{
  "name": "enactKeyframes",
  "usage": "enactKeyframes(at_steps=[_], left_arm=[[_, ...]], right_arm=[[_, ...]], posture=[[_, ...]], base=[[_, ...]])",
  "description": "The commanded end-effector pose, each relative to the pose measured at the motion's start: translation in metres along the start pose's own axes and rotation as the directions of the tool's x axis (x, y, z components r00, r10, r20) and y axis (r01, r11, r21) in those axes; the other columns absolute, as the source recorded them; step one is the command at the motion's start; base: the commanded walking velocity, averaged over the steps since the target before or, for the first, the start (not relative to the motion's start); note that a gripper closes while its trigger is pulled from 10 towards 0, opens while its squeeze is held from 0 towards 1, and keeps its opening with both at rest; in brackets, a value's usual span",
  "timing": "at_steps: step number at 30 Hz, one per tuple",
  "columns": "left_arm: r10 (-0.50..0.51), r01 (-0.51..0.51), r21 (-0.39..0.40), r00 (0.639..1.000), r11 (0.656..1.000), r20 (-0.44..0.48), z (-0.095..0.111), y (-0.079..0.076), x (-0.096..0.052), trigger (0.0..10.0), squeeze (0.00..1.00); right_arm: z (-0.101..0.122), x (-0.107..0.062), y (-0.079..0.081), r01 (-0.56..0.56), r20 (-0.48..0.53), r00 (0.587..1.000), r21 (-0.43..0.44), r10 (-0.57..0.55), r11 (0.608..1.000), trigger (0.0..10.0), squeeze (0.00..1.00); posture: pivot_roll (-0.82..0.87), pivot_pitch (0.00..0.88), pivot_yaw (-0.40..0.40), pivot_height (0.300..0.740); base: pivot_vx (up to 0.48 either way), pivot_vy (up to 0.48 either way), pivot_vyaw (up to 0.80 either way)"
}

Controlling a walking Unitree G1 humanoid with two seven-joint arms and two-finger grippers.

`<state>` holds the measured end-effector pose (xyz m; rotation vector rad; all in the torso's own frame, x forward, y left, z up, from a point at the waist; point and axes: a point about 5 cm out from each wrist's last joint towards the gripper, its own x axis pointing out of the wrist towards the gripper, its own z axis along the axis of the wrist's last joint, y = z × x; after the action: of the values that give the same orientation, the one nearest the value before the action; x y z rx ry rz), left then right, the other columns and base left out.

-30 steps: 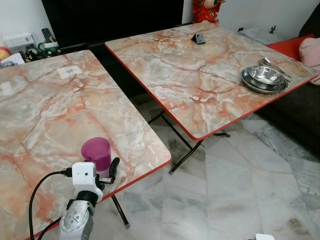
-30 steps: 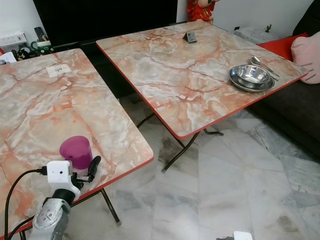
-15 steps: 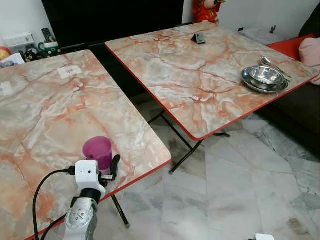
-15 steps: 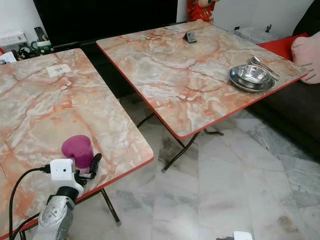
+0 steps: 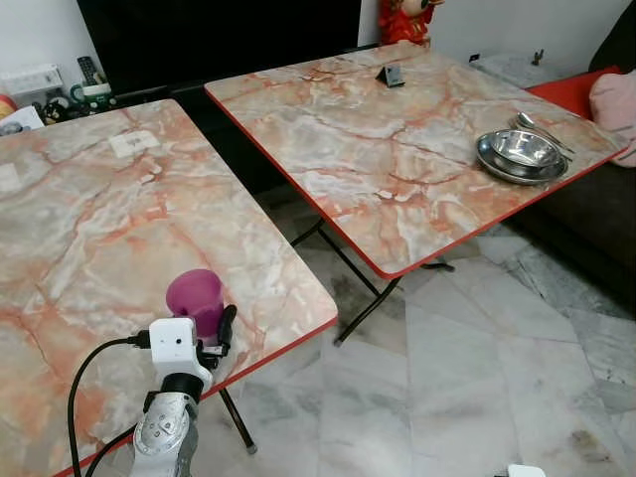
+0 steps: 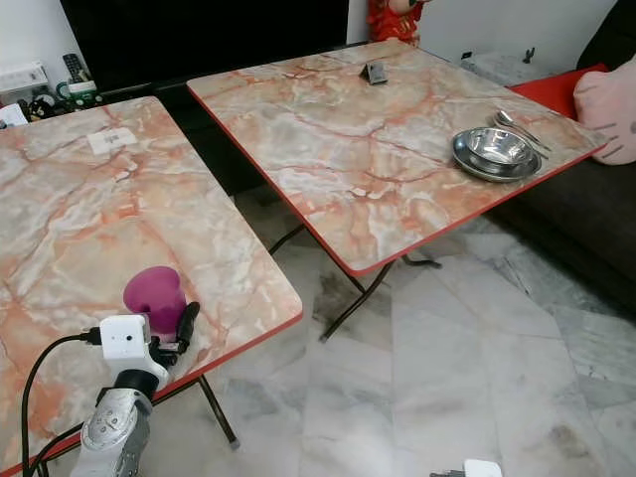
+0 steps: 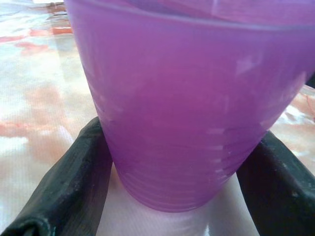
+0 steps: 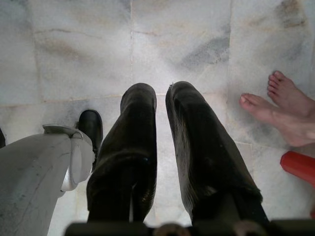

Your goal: Setting the table

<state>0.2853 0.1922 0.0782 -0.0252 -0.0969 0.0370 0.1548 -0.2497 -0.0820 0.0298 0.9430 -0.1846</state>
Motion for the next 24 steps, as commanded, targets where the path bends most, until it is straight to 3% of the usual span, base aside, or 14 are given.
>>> enactKeyframes(at_steps=[1, 6, 10, 12, 13, 14, 15, 16, 20, 24], left_arm=[[0.010, -0.010, -0.006, 1.000, 1.000, 0.006, -0.001, 0.001, 0.000, 0.0, 0.00], [0.029, -0.029, -0.009, 0.999, 1.000, 0.032, 0.005, 0.005, 0.000, 0.0, 0.00], [0.079, -0.080, 0.015, 0.994, 0.997, 0.078, 0.017, 0.018, -0.001, 0.0, 0.00], [0.129, -0.134, 0.032, 0.984, 0.990, 0.122, 0.030, 0.038, -0.006, 0.0, 0.00], [0.129, -0.134, 0.032, 0.984, 0.990, 0.122, 0.030, 0.038, -0.006, 0.0, 0.00], [0.127, -0.132, 0.034, 0.983, 0.991, 0.130, 0.033, 0.042, -0.008, 1.4, 0.00], [0.123, -0.128, 0.035, 0.983, 0.991, 0.134, 0.035, 0.044, -0.009, 1.4, 0.00], [0.106, -0.112, 0.040, 0.985, 0.993, 0.134, 0.037, 0.046, -0.011, 10.0, 0.00], [0.050, -0.061, 0.086, 0.991, 0.994, 0.128, 0.042, 0.046, -0.016, 10.0, 0.00], [0.032, -0.044, 0.092, 0.991, 0.995, 0.134, 0.048, 0.042, -0.020, 10.0, 0.00]], right_arm=[[-0.004, -0.001, -0.004, 0.011, -0.010, 1.000, 0.002, -0.011, 1.000, 10.0, 0.00], [-0.004, -0.002, -0.004, 0.012, -0.011, 1.000, 0.000, -0.012, 1.000, 10.0, 0.00], [-0.004, -0.001, -0.003, 0.010, -0.012, 1.000, -0.003, -0.010, 1.000, 10.0, 0.00], [-0.005, -0.001, -0.003, 0.008, -0.012, 1.000, -0.004, -0.008, 1.000, 10.0, 0.00], [-0.005, -0.001, -0.003, 0.008, -0.012, 1.000, -0.004, -0.008, 1.000, 10.0, 0.00], [-0.005, -0.001, -0.002, 0.007, -0.011, 1.000, -0.004, -0.007, 1.000, 10.0, 0.00], [-0.004, -0.001, -0.002, 0.007, -0.010, 1.000, -0.004, -0.007, 1.000, 10.0, 0.00], [-0.004, -0.001, -0.002, 0.008, -0.009, 1.000, -0.005, -0.008, 1.000, 10.0, 0.00], [-0.003, -0.001, -0.002, 0.007, 0.002, 1.000, -0.017, -0.007, 1.000, 10.0, 0.00], [-0.002, -0.001, -0.002, 0.008, 0.011, 1.000, -0.036, -0.007, 0.999, 10.0, 0.00]], posture=[[0.07, 0.124, -0.061, 0.740], [0.07, 0.126, -0.058, 0.740], [0.08, 0.126, -0.054, 0.740], [0.08, 0.125, -0.051, 0.740], [0.08, 0.125, -0.051, 0.740], [0.08, 0.124, -0.049, 0.740], [0.08, 0.123, -0.049, 0.740], [0.08, 0.122, -0.047, 0.740], [0.08, 0.117, -0.041, 0.740], [0.09, 0.107, -0.037, 0.740]], base=[[0.000, 0.000, 0.00], [0.000, 0.000, 0.00], [0.000, 0.000, 0.00], [0.000, 0.000, 0.00], [0.000, 0.000, 0.00], [0.000, 0.000, 0.00], [0.000, 0.000, 0.00], [0.000, 0.000, 0.00], [0.000, 0.000, 0.10], [0.000, 0.000, 0.80]])
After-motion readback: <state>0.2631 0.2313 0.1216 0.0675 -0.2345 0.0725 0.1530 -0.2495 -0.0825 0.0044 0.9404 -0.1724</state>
